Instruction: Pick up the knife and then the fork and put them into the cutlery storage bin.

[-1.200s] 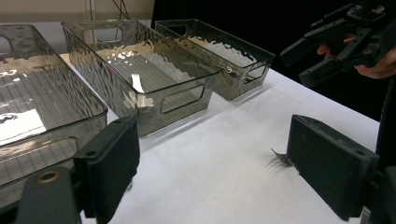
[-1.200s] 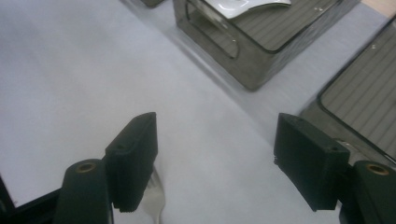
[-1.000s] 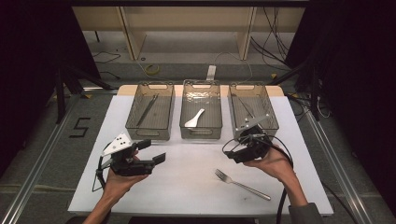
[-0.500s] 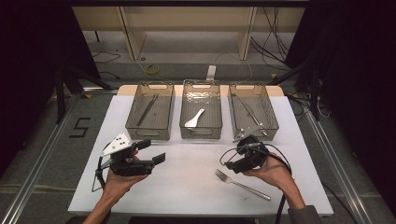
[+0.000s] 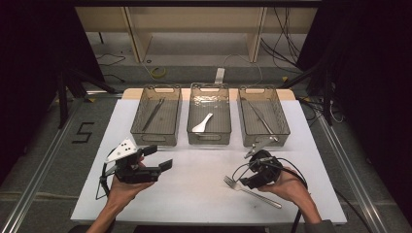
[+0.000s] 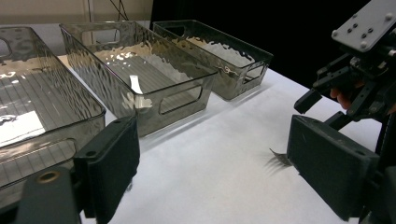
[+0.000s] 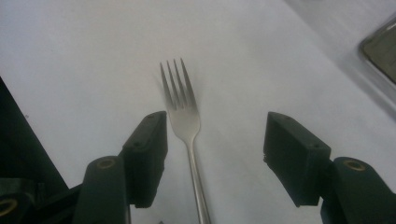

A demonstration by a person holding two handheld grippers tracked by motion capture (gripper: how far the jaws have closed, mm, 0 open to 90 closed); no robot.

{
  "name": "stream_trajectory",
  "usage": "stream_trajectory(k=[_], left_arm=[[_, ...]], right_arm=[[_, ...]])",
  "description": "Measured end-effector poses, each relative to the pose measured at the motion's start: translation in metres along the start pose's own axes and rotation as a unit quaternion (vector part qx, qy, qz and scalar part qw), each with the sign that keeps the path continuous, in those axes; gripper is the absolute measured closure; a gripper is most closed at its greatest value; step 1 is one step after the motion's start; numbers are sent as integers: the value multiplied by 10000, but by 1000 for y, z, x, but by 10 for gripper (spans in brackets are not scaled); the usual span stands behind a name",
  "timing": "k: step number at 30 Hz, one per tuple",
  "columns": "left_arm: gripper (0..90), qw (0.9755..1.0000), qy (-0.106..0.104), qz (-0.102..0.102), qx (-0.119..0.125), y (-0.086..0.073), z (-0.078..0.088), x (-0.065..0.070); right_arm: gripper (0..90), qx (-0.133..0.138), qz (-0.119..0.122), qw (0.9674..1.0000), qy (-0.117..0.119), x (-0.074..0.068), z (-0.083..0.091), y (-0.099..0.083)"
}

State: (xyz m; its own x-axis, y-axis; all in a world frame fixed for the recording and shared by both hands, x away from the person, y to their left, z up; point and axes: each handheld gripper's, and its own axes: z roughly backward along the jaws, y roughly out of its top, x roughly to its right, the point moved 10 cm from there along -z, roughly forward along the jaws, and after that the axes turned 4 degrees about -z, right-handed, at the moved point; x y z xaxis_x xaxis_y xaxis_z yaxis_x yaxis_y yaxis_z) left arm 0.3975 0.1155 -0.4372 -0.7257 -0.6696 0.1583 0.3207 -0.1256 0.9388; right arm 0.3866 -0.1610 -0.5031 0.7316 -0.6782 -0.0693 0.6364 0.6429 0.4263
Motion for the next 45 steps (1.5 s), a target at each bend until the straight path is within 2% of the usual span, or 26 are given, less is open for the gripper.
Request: stream_trajectory(k=[13,23,37,45], left_arm=[[167,10000,-9,-13,-15,0,0,0],[167,10000,-10,-16,-24,-1,0,0],[167,10000,-14,-30,-34,-1,0,1],[167,10000,-14,-29,-36,-1,0,1]], right_arm=[[454,-366,69,9993,-44,-2,-12,-19],[531,-498,142,9986,-58,-3,-17,-26],[616,-665,12,9978,12,-6,-20,-33],[656,-785,19,9969,69,-8,-23,-37]])
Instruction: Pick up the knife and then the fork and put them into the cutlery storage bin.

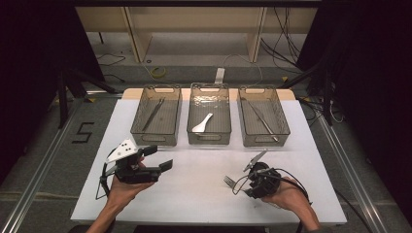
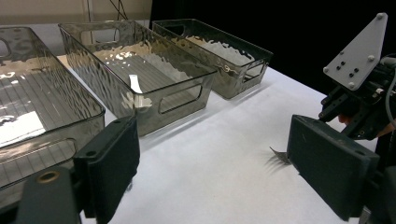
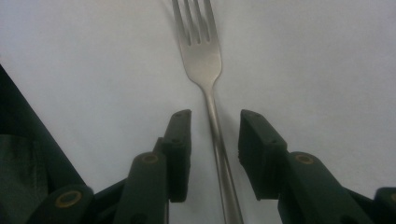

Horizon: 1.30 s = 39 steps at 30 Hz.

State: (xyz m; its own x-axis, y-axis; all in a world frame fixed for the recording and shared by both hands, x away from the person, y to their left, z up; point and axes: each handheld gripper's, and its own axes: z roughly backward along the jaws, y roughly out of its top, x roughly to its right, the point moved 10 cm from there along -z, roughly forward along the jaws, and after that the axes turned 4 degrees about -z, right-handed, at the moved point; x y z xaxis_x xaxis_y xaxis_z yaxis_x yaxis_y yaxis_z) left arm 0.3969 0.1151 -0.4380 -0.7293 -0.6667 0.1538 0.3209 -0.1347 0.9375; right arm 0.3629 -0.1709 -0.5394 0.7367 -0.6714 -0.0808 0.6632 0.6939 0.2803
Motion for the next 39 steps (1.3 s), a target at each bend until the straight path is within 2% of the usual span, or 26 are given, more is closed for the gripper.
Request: stream_trajectory(k=[4,15,17,30,32,38,39], left_arm=[[167,10000,-3,-4,-7,0,0,0],[168,10000,11,-25,-17,0,0,0],[168,10000,19,-22,-19,0,0,0],[168,10000,53,-45,-41,-1,-1,-1],[168,10000,52,-41,-34,-1,-1,-1],[168,10000,52,-41,-28,-1,0,-1],[168,10000,56,-42,-24,-1,0,-1]], right_arm=[[678,-134,-26,9999,-97,2,-3,-3],[747,-320,14,9994,-151,3,-10,-9],[757,-302,89,9993,-195,4,-11,-9],[797,-415,121,9985,-347,2,-11,-9],[804,-413,219,9983,-361,3,-12,-9],[844,-457,158,9985,-263,1,-12,-9],[845,-487,78,9985,-251,-1,-11,-10]])
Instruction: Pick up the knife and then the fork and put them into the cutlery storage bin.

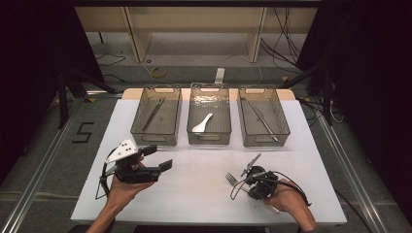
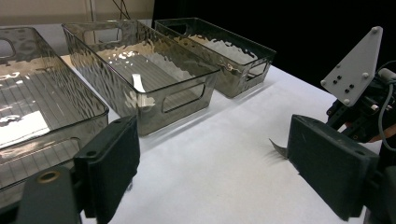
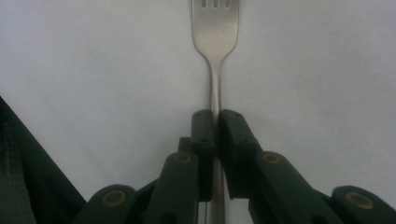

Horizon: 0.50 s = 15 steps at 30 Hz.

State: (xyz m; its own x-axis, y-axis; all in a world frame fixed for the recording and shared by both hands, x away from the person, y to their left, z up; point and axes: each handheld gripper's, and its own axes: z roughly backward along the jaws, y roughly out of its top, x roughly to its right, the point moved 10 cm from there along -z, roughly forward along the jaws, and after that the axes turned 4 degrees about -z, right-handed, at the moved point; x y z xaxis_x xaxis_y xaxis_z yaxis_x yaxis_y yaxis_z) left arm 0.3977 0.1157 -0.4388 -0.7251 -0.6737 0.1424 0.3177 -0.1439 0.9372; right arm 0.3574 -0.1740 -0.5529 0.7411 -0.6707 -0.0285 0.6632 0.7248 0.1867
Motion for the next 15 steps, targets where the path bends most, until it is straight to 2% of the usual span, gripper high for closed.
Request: stream_trajectory(k=[5,7,15], left_arm=[[168,10000,-7,-9,12,0,0,0],[168,10000,-3,-11,8,0,0,0],[168,10000,2,-14,0,0,0,0]], right_arm=[[851,20,315,9994,-108,2,0,1],[852,-1,329,9994,-127,2,2,0],[855,322,301,9988,-201,8,14,4]])
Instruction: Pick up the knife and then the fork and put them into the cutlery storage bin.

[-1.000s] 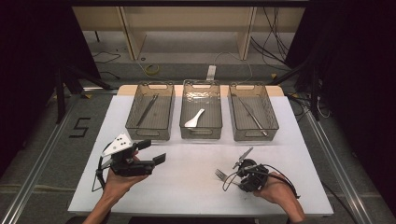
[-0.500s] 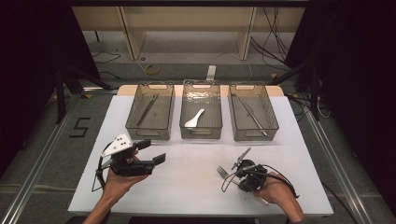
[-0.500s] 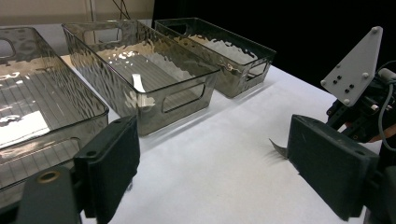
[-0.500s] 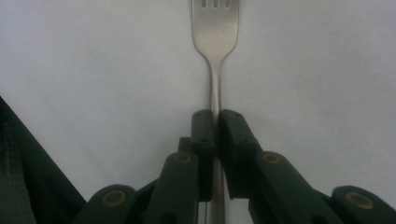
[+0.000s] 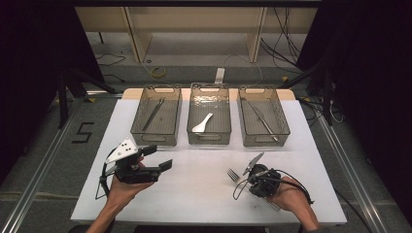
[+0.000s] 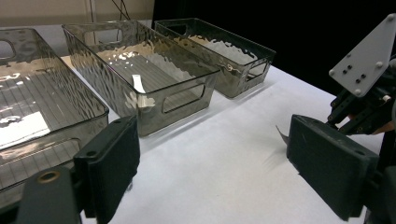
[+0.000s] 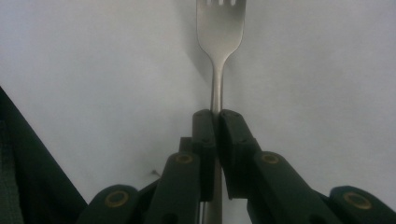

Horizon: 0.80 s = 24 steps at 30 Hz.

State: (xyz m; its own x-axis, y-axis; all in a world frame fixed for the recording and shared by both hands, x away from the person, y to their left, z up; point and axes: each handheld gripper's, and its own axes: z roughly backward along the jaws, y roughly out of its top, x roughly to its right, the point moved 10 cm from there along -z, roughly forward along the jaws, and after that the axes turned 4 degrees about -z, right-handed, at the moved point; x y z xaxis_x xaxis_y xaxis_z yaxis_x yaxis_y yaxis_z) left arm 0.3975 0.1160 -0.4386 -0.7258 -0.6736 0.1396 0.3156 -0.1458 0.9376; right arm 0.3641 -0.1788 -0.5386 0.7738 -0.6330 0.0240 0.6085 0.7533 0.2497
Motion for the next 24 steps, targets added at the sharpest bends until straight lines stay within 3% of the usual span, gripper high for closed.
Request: stream_trajectory(k=[13,17,24], left_arm=[[168,10000,-6,-11,23,0,0,0],[168,10000,5,-22,33,1,0,-1],[168,10000,-6,14,55,1,1,-1]], right_arm=[[854,518,-228,9984,-87,16,24,6],[854,761,-360,9964,-39,25,30,9],[854,1087,-556,9924,-161,46,48,17]])
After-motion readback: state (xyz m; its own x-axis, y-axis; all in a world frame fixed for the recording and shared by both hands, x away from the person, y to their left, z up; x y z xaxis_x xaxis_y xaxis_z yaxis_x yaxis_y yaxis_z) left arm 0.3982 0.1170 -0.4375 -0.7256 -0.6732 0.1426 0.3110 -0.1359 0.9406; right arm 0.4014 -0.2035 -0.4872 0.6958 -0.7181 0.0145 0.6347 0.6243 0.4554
